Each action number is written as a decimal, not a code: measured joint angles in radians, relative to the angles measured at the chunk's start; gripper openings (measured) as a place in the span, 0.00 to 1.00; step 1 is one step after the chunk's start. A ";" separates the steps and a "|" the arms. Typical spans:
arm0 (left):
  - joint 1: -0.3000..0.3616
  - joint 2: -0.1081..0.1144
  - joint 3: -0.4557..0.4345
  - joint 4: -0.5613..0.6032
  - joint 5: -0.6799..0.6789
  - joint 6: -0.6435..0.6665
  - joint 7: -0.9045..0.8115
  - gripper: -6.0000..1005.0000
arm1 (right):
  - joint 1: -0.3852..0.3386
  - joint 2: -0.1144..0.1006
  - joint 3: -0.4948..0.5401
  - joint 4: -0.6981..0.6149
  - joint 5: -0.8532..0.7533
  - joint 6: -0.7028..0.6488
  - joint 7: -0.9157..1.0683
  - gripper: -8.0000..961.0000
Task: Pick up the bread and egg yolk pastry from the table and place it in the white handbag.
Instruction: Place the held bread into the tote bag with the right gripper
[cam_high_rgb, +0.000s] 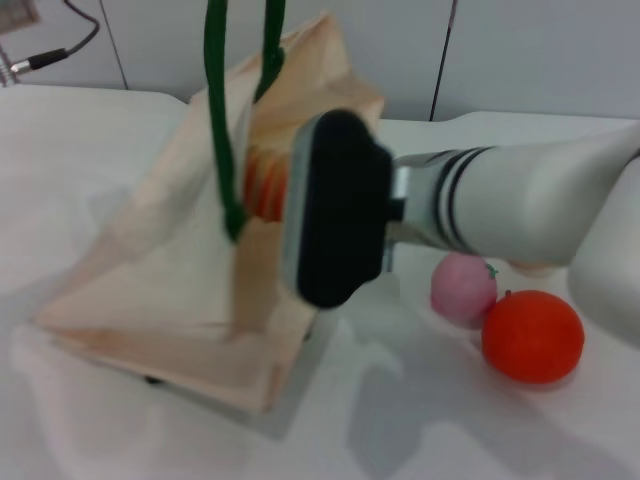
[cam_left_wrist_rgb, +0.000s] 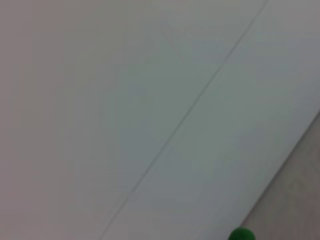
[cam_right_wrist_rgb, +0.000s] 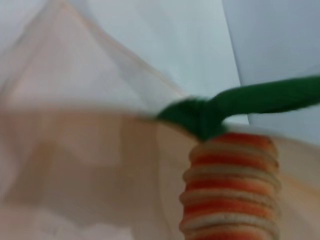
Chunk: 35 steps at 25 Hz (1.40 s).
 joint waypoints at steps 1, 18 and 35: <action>-0.010 -0.002 0.000 -0.002 0.013 0.001 -0.001 0.17 | 0.006 0.001 -0.021 -0.003 -0.007 0.013 0.001 0.35; -0.111 -0.081 0.105 -0.005 0.061 -0.069 -0.030 0.17 | 0.056 0.003 -0.137 0.093 -0.017 0.173 -0.007 0.33; -0.007 -0.075 0.091 0.007 -0.203 -0.351 -0.101 0.18 | 0.115 0.010 -0.148 0.317 -0.017 0.330 0.014 0.31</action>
